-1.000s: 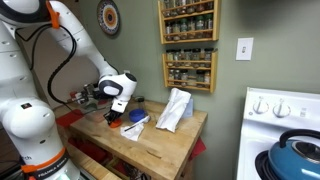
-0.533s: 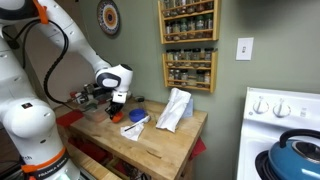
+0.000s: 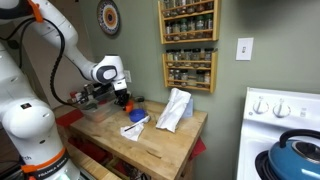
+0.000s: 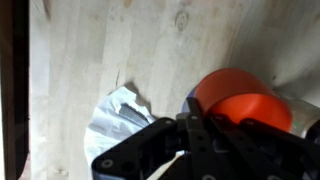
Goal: Flip the orange bowl anticlockwise twice to position it upright and then pick it up and put it in the blue bowl
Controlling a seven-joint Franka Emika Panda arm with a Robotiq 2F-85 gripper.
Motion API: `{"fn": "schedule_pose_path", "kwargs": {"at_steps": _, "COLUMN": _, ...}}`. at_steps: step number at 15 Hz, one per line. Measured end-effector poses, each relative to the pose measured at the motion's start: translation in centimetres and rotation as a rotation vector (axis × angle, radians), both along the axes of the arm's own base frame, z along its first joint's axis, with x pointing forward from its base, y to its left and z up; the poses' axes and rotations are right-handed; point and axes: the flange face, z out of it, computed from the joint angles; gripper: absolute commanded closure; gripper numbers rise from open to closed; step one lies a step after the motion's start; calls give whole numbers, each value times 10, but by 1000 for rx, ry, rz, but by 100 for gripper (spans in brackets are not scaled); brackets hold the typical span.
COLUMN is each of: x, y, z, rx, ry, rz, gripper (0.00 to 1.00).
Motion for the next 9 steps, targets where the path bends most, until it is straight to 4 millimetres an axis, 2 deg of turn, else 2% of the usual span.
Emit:
{"fn": "schedule_pose_path", "kwargs": {"at_steps": 2, "x": 5, "y": -1, "z": -3, "rx": -83, "ry": -43, "rz": 3, "gripper": 99}}
{"fn": "schedule_pose_path", "kwargs": {"at_steps": 5, "x": 8, "y": -13, "z": -5, "rx": -190, "ry": -65, "rz": -18, "gripper": 99}}
{"fn": "schedule_pose_path", "kwargs": {"at_steps": 9, "x": 14, "y": -13, "z": -21, "rx": -228, "ry": -50, "rz": -29, "gripper": 99}}
